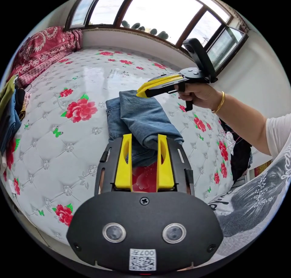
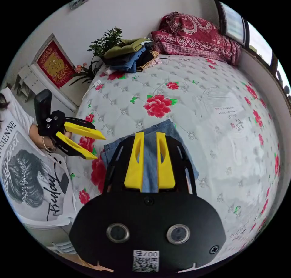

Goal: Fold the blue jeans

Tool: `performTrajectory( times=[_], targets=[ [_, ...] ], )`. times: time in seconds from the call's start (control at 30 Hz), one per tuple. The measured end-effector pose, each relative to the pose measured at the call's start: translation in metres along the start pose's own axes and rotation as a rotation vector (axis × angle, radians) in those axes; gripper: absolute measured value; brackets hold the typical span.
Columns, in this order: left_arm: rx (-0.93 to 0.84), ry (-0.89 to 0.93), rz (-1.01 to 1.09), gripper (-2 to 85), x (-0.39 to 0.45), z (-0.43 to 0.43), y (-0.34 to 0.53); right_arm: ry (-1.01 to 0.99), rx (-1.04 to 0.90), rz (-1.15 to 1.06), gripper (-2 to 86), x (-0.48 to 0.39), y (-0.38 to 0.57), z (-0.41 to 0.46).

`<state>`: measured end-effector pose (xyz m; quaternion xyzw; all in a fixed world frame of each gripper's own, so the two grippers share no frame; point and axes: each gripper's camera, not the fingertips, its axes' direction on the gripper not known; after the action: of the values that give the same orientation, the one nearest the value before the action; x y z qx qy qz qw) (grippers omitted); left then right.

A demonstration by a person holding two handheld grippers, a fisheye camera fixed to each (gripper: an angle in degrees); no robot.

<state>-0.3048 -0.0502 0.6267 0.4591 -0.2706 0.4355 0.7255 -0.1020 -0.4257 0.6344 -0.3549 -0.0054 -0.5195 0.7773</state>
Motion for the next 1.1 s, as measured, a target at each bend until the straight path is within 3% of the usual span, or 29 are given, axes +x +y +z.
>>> performTrajectory(
  times=[0.1,0.3,0.37,0.43,0.53,0.63,0.73,0.8,0.87,0.93,1.0,1.1],
  targets=[
    [0.001,-0.028,0.094,12.5,0.015,-0.003,-0.008,0.141,-0.072,-0.101,7.7,0.013,-0.014,-0.001],
    [-0.024,-0.291,0.572,6.7,0.083,0.021,-0.017,0.025,-0.195,-0.182,6.1,0.041,-0.051,0.042],
    [-0.130,-0.268,0.697,0.5,0.091,0.043,-0.017,-0.084,-0.256,-0.176,3.5,0.047,-0.060,0.060],
    [-0.195,-0.230,0.730,-0.4,0.093,0.047,-0.017,-0.153,-0.296,-0.155,1.7,0.051,-0.067,0.063],
    [-0.181,-0.168,0.665,-0.8,0.089,0.021,-0.018,-0.129,-0.221,-0.176,0.3,0.047,-0.074,0.034],
    [-0.123,-0.231,0.629,-0.9,0.090,-0.020,-0.023,-0.072,-0.114,-0.211,-0.1,0.035,-0.081,0.001],
    [-0.178,-0.327,0.613,-0.9,0.084,-0.024,-0.028,-0.061,-0.026,-0.195,-0.2,0.027,-0.095,-0.001],
    [-0.257,-0.317,0.596,-1.0,0.070,0.001,-0.023,-0.061,-0.056,-0.170,-0.2,0.025,-0.102,0.035],
    [-0.443,-0.259,0.574,-1.0,0.052,0.048,-0.002,0.024,-0.237,-0.141,-0.2,0.022,-0.098,0.112],
    [-0.375,-0.208,0.524,-1.0,0.047,0.035,-0.002,0.056,-0.253,-0.162,-0.2,0.019,-0.086,0.139],
    [-0.379,-0.212,0.492,-1.0,0.047,0.018,-0.013,0.041,-0.214,-0.145,-0.2,0.021,-0.085,0.131],
    [-0.240,-0.225,0.457,-1.0,0.055,-0.030,-0.040,-0.004,-0.089,-0.154,-0.1,0.026,-0.079,0.100]
  ],
)
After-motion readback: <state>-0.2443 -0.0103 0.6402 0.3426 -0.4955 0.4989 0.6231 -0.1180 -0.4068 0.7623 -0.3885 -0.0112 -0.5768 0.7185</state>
